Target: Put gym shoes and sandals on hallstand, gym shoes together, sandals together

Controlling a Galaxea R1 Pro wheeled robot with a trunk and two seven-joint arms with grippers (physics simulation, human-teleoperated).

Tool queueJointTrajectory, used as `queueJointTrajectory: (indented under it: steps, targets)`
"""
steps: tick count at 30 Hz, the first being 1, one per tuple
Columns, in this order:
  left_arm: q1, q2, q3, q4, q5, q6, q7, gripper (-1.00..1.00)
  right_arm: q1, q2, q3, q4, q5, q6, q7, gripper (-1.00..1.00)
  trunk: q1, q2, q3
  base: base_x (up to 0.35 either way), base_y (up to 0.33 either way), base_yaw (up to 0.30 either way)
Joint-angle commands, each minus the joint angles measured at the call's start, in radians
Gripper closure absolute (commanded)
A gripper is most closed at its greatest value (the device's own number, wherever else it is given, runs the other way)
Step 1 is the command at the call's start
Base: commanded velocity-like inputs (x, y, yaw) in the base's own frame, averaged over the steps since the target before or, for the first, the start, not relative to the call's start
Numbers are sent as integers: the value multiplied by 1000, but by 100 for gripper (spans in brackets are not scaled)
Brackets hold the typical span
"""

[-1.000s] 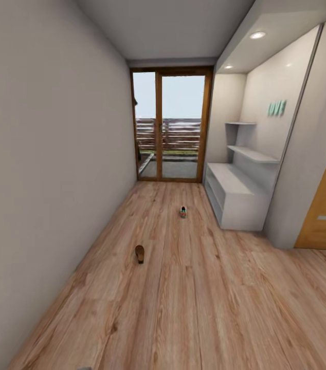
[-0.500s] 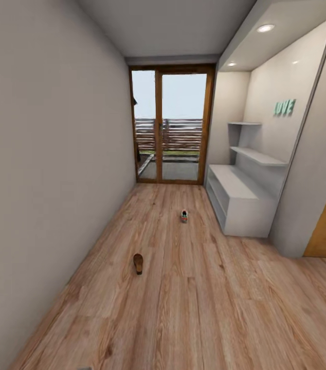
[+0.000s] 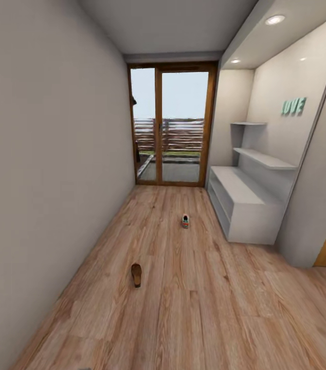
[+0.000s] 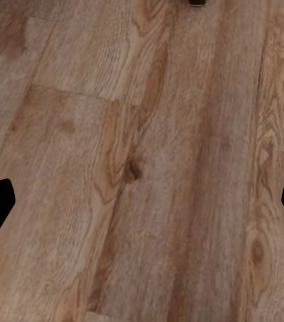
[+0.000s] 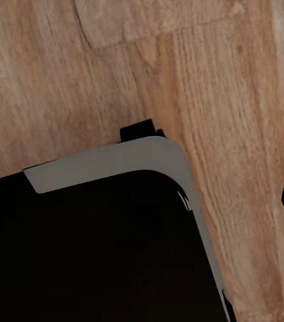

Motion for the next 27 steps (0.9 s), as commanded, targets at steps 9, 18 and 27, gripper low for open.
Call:
queueJointTrajectory:
  steps: [9,18,27]
  targets:
    - [-1,-2,-6,1,4,-3,0,-100,0,0,-2,2,-4,-1,1,-100,1,0,-1,345,0,0]
    - [-1,-4,-7,0,4,-1,0,-100,0,0,-3,7,-5,-1,1,-100,1,0,-1,346,0,0]
    - [-1,-4,-7,0,4,-1,0,-100,0,-2,-6,4,-7,0,1,-100,1,0,-1,345,0,0]
